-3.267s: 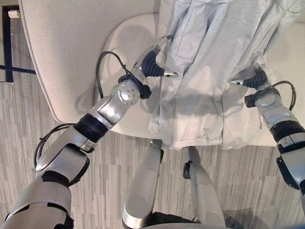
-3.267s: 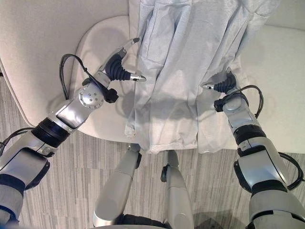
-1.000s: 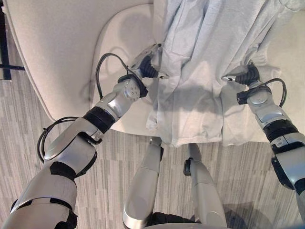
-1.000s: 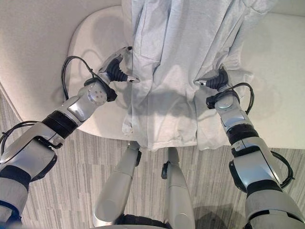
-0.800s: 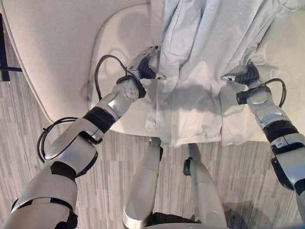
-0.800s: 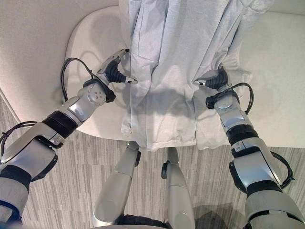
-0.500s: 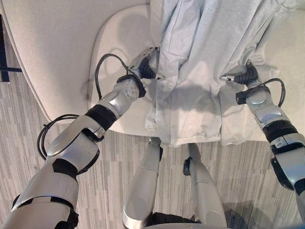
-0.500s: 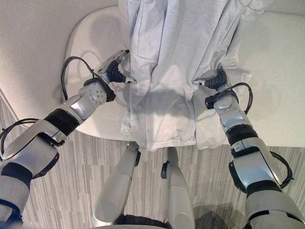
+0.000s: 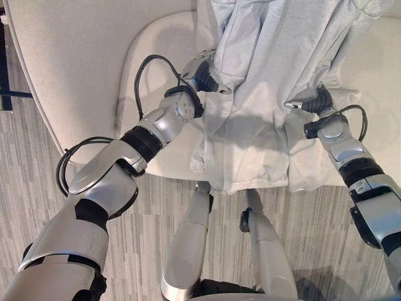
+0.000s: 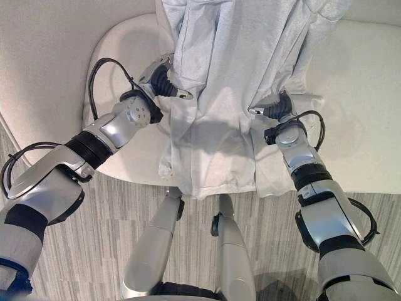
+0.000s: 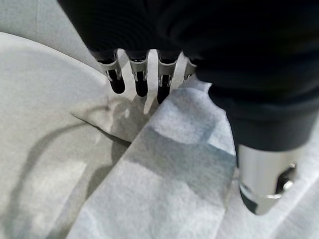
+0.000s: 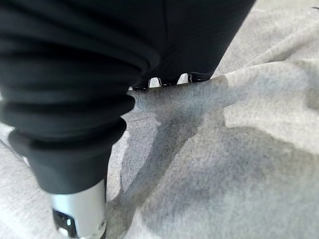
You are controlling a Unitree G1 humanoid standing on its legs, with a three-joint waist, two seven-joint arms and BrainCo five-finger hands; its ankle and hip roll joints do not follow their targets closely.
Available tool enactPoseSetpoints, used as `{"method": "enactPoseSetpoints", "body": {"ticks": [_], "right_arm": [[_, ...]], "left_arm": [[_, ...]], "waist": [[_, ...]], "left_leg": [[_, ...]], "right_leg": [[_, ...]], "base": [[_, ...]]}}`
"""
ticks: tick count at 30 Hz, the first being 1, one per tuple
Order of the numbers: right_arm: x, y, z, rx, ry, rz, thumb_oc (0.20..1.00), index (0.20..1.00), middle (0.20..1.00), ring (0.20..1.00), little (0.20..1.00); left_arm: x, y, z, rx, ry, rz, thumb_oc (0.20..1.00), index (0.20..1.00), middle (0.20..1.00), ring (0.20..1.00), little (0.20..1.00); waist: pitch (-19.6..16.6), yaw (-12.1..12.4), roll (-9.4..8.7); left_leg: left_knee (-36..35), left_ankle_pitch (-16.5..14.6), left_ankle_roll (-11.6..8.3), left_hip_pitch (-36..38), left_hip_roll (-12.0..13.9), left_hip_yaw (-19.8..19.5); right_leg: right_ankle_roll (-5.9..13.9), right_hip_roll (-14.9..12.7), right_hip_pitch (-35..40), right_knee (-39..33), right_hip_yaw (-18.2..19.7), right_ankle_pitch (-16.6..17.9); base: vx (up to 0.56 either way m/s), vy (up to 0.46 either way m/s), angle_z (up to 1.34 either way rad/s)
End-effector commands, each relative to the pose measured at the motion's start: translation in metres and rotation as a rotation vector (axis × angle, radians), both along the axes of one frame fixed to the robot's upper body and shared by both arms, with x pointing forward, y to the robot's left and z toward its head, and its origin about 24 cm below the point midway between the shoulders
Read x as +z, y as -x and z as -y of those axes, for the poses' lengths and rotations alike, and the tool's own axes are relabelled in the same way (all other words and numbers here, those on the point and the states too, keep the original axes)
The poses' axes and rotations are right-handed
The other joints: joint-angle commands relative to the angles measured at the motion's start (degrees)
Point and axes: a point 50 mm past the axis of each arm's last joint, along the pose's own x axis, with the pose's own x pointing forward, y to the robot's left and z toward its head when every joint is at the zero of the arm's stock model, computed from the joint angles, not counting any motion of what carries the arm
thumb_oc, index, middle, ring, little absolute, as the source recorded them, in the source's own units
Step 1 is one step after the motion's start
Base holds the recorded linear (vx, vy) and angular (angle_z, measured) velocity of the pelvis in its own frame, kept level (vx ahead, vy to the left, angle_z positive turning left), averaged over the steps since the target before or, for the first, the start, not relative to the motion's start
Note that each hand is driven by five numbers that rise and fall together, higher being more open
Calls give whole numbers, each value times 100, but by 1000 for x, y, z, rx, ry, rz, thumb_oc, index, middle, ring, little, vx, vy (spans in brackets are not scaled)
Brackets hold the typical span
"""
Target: Hang the clothes on the sofa on the clothes rack.
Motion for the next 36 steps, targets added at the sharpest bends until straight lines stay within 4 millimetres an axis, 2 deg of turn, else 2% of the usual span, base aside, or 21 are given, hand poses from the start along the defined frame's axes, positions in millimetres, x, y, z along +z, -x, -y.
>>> {"method": "enactPoseSetpoints", "body": {"ticks": [1,2,6,8,11,13,14,17,19,23,24,26,28,29,30,31,32,33,34,36], "right_arm": [[11,3,10,5,25,42,671,671,671,671,671],[13,4,10,5,30,48,200,200,200,200,200],[10,6,11,3,28,50,200,200,200,200,200],[7,7,15,-9,26,44,200,200,200,200,200],[5,7,16,-16,29,38,200,200,200,200,200],[5,7,16,-16,29,38,200,200,200,200,200],[8,8,19,-30,28,49,200,200,200,200,200],[10,9,22,-39,32,65,200,200,200,200,200],[16,16,31,-61,47,108,200,200,200,200,200],[23,27,44,-87,89,162,200,200,200,200,200],[23,27,43,-86,90,160,200,200,200,200,200],[37,35,50,-101,115,223,200,200,200,200,200],[39,37,50,-97,123,232,200,200,200,200,200],[48,42,50,-86,139,278,200,200,200,200,200],[49,45,49,-77,148,287,200,200,200,200,200],[55,47,49,-71,152,313,200,200,200,200,200],[58,51,47,-57,163,331,200,200,200,200,200],[60,53,45,-44,166,347,200,200,200,200,200],[61,59,41,-21,172,370,200,200,200,200,200],[61,62,38,-5,173,381,200,200,200,200,200]], "left_arm": [[37,1,24,-69,88,93,200,200,200,200,200],[37,0,21,-57,98,92,200,200,200,200,200],[34,-3,9,-22,135,76,200,200,200,200,200],[25,-7,-6,23,183,38,200,200,200,200,200],[19,-9,-14,46,226,13,200,200,200,200,200],[19,-9,-14,46,226,13,200,200,200,200,200],[19,-10,-22,65,283,6,200,200,200,200,200],[22,-9,-30,80,301,22,200,200,200,200,200],[33,-4,-54,117,373,80,200,200,200,200,200],[39,13,-92,158,444,172,200,200,200,200,200],[38,13,-92,159,444,170,200,200,200,200,200],[41,29,-120,199,486,245,200,200,200,200,200],[37,35,-129,216,500,254,200,200,200,200,200],[36,49,-144,228,530,300,200,200,200,200,200],[32,56,-152,247,539,310,200,200,200,200,200],[33,63,-161,267,542,340,200,200,200,200,200],[31,71,-170,292,545,362,200,200,200,200,200],[30,78,-177,308,547,381,200,200,200,200,200],[21,90,-189,347,550,399,200,200,200,200,200],[18,98,-194,362,544,415,200,200,200,200,200]], "waist": [[-165,-11,405],[-165,-28,392],[-165,-57,363],[-165,-69,351],[-165,-80,354],[-165,-81,354],[-165,-91,326],[-165,-96,307],[-165,-55,269],[-165,14,290],[-165,11,294],[-165,93,299],[-165,78,306],[-165,102,265],[-165,84,262],[-195,101,231],[-287,103,202],[-377,117,171],[-627,129,102],[-815,127,77]], "left_leg": [[-913,-386,-147,508,411,-862],[-913,-385,-155,490,416,-865],[-913,-386,-171,512,414,-872],[-913,-391,-185,550,416,-859],[-913,-400,-185,593,419,-850],[-913,-400,-185,593,419,-850],[-913,-400,-204,646,432,-849],[-913,-408,-212,707,441,-837],[-913,-414,-205,924,424,-811],[-913,-438,-160,1309,410,-704],[-913,-441,-159,1322,410,-701],[-913,-439,-111,1640,404,-587],[-913,-457,-95,1799,402,-549],[-913,-384,-84,1994,368,-486],[-913,-475,-62,2211,369,-440],[-913,-411,-59,2285,360,-407],[-913,-504,-45,2444,368,-363],[-913,-458,-41,2491,354,-345],[-913,-475,-29,2619,363,-297],[-913,-576,-11,2698,389,-263]], "right_leg": [[-73,-8,190,13,148,-563],[-71,-10,178,13,139,-559],[-70,-15,207,13,149,-550],[-66,-20,241,13,147,-551],[-66,-16,277,13,150,-562],[-66,-16,278,13,150,-562],[-58,-13,337,13,165,-566],[-59,-7,407,13,164,-573],[-78,13,642,13,186,-596],[-106,44,1019,13,195,-660],[-107,44,1031,13,197,-662],[-127,71,1344,13,155,-739],[-134,77,1503,13,149,-759],[-143,86,1727,13,134,-718],[-160,104,1940,13,129,-786],[-160,115,2034,13,113,-752],[-171,132,2194,13,99,-825],[-171,139,2245,13,89,-785],[-176,157,2383,13,69,-788],[-188,171,2466,13,51,-871]], "base": [[0,0,0],[0,0,0],[0,0,0],[0,0,0],[0,5,-2],[0,0,0],[0,0,0],[0,0,0],[0,-23,-5],[3,-3,-2],[0,0,0],[7,0,-2],[-20,-14,2],[-3,-45,8],[-32,-51,10],[53,-54,6],[-3,-51,11],[74,-66,15],[83,-45,13],[102,-35,4]]}}
